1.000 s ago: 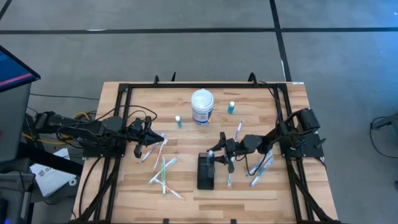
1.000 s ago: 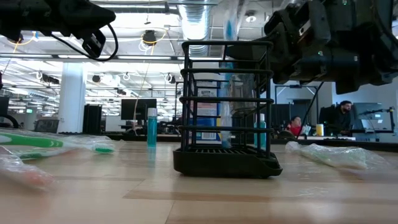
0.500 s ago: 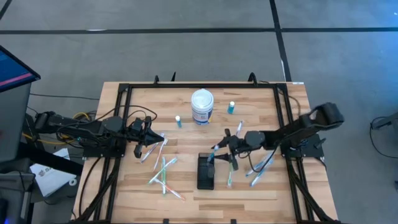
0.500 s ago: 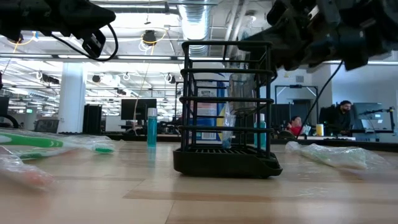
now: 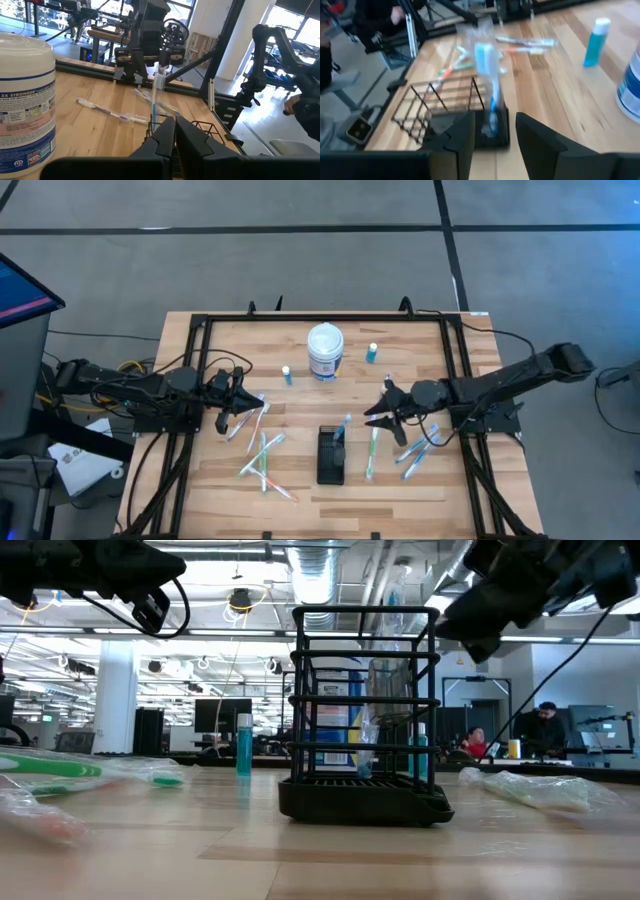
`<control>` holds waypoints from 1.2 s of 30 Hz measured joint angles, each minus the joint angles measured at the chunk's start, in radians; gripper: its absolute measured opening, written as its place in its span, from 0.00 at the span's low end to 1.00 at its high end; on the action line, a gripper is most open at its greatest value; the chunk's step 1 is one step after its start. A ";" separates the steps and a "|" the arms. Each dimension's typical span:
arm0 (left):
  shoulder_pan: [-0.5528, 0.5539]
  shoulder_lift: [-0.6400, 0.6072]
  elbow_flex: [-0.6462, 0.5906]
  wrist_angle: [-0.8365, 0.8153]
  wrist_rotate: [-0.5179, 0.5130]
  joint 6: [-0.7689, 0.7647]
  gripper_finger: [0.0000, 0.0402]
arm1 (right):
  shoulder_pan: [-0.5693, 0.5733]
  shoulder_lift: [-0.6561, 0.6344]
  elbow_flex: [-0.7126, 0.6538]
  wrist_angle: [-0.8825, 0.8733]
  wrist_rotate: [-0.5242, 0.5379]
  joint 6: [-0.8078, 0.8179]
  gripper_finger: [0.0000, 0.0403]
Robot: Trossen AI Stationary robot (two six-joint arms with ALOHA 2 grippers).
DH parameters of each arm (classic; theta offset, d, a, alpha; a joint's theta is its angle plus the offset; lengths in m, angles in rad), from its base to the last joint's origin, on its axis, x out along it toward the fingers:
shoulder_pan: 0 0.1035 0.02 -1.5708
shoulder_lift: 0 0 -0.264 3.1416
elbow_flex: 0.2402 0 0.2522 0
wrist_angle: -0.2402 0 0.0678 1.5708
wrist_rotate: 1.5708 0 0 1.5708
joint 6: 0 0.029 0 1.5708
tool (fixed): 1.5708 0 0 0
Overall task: Pick & Place toothbrushing station
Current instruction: Put the right violet toothbrush into the black mesh organizer
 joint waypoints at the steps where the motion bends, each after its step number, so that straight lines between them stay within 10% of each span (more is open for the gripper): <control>1: 0.000 0.000 0.000 0.000 0.000 0.000 0.02 | 0.000 -0.011 0.000 -0.023 0.000 0.000 0.31; 16: 0.000 0.000 0.000 0.000 0.000 0.000 0.02 | -0.100 -0.034 0.000 -0.338 0.019 0.256 0.24; 36: 0.000 0.000 0.000 0.001 0.000 0.007 0.02 | -0.164 0.141 0.212 -0.691 0.053 -0.282 0.24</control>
